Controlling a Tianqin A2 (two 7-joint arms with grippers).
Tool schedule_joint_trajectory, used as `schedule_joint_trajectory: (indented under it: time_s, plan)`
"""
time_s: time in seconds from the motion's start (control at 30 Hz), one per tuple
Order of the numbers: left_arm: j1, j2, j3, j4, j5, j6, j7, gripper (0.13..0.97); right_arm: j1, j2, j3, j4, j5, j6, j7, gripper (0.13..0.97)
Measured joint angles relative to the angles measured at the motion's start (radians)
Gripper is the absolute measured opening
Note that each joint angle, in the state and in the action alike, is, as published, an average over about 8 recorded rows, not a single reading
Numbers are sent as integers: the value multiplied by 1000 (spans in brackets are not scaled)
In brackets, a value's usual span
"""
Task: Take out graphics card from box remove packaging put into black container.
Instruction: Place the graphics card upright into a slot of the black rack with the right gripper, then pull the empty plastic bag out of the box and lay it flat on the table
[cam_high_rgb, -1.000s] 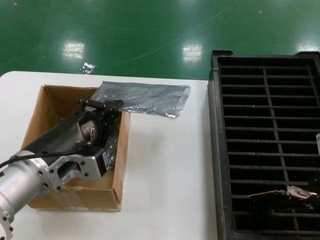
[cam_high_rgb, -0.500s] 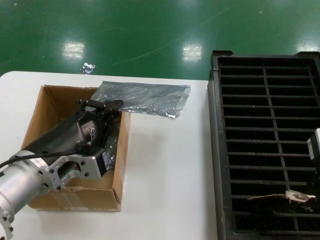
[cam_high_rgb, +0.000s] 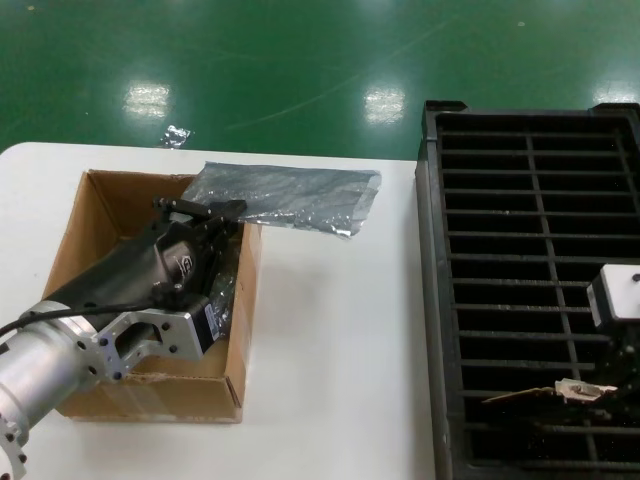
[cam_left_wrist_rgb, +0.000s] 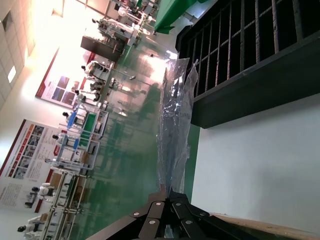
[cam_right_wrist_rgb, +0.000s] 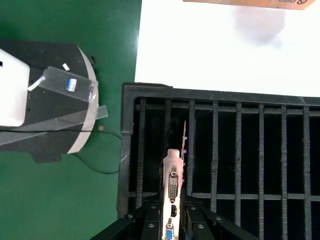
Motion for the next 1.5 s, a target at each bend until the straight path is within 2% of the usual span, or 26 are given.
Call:
schedule_joint_trajectory:
  time_s: [0.7,0.97,1.1,1.4,1.5]
  plan:
    - [0,0,0,0,0,0,0,139,-27,-45,-6,10,-44,0,-15,186]
    - [0,0,0,0,0,0,0,139,-34,-57,-5,-3,-54,0,-22,258]
    - [0,0,0,0,0,0,0,139,-37,-56,0,0,-53,0,-26,258]
    - [0,0,0,0,0,0,0,139,-53,-44,20,17,-46,0,-34,388]
    - [0,0,0,0,0,0,0,139,-67,-31,40,28,-39,1,-39,461]
